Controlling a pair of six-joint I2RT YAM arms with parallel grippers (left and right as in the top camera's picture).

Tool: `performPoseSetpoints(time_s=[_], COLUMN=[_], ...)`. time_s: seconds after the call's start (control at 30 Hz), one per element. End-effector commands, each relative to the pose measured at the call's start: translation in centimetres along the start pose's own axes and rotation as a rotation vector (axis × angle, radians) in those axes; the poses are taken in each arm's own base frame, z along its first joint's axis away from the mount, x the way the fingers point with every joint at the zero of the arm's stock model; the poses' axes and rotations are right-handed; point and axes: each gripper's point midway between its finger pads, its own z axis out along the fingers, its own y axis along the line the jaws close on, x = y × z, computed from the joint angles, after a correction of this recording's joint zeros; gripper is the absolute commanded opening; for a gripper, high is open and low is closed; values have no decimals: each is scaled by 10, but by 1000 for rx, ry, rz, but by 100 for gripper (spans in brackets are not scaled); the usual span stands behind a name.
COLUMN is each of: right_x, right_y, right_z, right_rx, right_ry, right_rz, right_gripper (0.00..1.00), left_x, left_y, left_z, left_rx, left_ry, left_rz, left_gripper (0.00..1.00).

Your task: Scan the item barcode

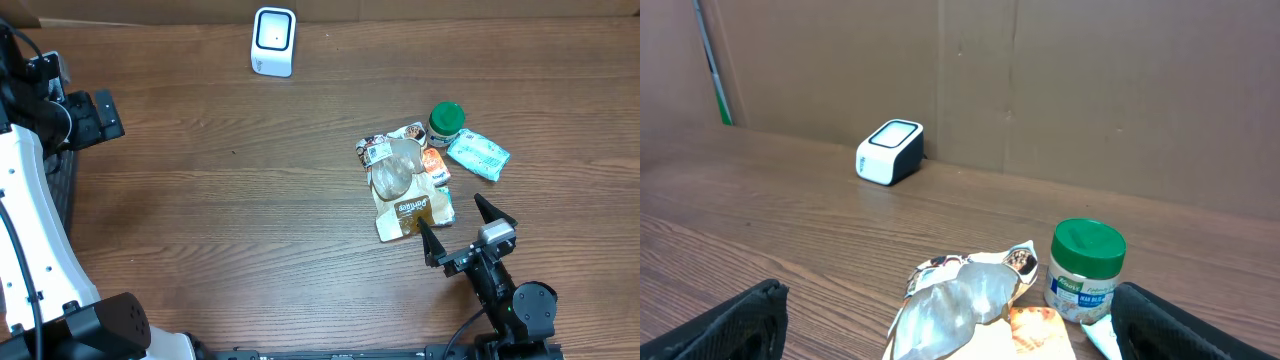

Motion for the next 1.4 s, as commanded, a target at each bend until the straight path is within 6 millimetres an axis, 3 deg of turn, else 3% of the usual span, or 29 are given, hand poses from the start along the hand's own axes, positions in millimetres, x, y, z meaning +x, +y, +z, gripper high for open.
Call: performPoseSetpoints(time_s=[0.0,0.07,0.23,0.33,0.53,0.67,1.07,1.37], right_x=[1,1,1,1,1,1,1,1], right_y=[0,0,0,0,0,0,0,0], right_z=[0,0,0,0,0,0,0,0], right_rx=[-2,-3,-3,-2,-2,-2,-2,-2], right_ry=[-6,-6,-6,-6,-6,-6,-6,-6], right_rz=[-2,-2,-2,-2,-1,-2,-2,-2], right_gripper=[100,100,100,100,100,100,100,100], left_x=[0,9,4,-3,0,17,80,109], left_y=[-2,-2,-9,-20,-38,-45,-61,-64], left_z=[-4,-4,-11,-32,-99,-116,-86,-40], left_rx=[4,4,41,94,115,126,266,333], left_ry=[-4,33,-7,-95,-328,-431,-806,-980], left_rz=[23,14,-57,-7,119,156,172,173], left_gripper=[100,100,99,100,100,100,100,100])
